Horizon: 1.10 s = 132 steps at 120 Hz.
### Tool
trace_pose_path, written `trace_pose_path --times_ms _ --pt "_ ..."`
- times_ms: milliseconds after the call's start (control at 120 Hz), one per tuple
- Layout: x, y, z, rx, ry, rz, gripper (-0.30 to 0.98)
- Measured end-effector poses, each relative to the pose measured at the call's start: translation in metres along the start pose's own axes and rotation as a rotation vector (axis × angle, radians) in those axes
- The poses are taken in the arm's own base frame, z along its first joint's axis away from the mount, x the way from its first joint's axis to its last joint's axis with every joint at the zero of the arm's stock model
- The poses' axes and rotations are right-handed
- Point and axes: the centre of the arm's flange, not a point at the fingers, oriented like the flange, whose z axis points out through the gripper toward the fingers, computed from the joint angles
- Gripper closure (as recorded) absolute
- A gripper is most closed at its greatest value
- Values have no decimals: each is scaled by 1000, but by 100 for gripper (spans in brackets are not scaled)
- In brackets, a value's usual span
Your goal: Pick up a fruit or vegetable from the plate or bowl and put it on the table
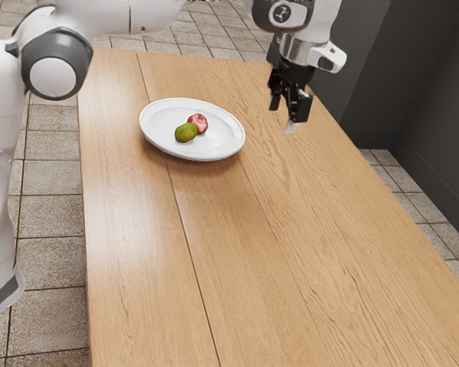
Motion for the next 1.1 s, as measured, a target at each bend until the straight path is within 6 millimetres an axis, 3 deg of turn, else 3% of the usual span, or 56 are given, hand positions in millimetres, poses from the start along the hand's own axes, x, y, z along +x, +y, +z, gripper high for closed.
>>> trace_pose_path --times_ms 175,317,542,758,833,1000,1100 --pt "-1 -7 -4 9 7 -11 0" --pt "-15 -35 -25 20 21 -35 1" --pt "-43 -91 -28 66 -57 -14 1" --pt "-97 -153 16 68 -86 99 1" --pt "-105 -176 26 79 -78 142 0" --pt "-114 -186 57 112 -78 316 0" --pt "-120 -217 70 127 -64 370 0"
